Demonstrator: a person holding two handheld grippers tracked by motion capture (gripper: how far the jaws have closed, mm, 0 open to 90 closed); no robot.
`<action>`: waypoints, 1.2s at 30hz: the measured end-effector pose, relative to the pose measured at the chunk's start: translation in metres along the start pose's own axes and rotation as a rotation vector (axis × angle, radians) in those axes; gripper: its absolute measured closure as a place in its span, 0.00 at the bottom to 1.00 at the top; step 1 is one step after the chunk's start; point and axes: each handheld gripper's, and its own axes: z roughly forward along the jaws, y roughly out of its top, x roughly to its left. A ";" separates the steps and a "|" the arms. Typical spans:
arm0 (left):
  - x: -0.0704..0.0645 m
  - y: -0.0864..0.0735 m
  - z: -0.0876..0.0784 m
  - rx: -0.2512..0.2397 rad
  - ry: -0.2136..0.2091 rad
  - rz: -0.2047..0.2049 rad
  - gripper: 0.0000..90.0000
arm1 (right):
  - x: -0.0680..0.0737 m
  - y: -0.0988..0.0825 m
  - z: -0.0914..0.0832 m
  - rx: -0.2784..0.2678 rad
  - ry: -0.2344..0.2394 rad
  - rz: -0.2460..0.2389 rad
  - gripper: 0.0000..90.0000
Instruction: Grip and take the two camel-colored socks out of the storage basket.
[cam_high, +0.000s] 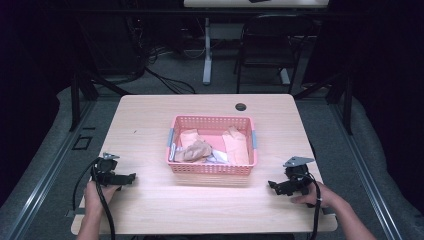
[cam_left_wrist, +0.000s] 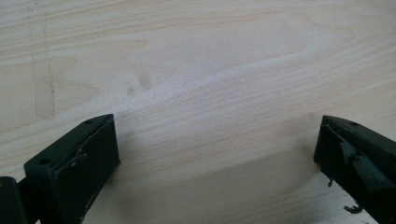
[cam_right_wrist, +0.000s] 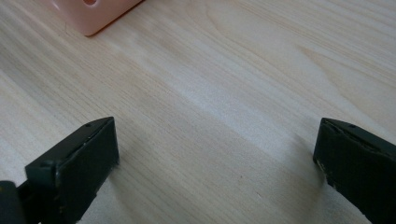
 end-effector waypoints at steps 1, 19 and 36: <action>0.000 0.000 0.000 0.000 0.000 0.000 0.00 | 0.000 0.000 0.000 0.000 0.000 0.000 0.00; 0.003 0.005 -0.006 0.009 -0.014 -0.008 0.00 | 0.000 0.000 0.000 0.001 -0.001 -0.002 0.00; -0.022 0.031 -0.026 0.059 -0.053 0.071 0.00 | 0.000 0.000 0.000 0.002 -0.003 -0.001 0.00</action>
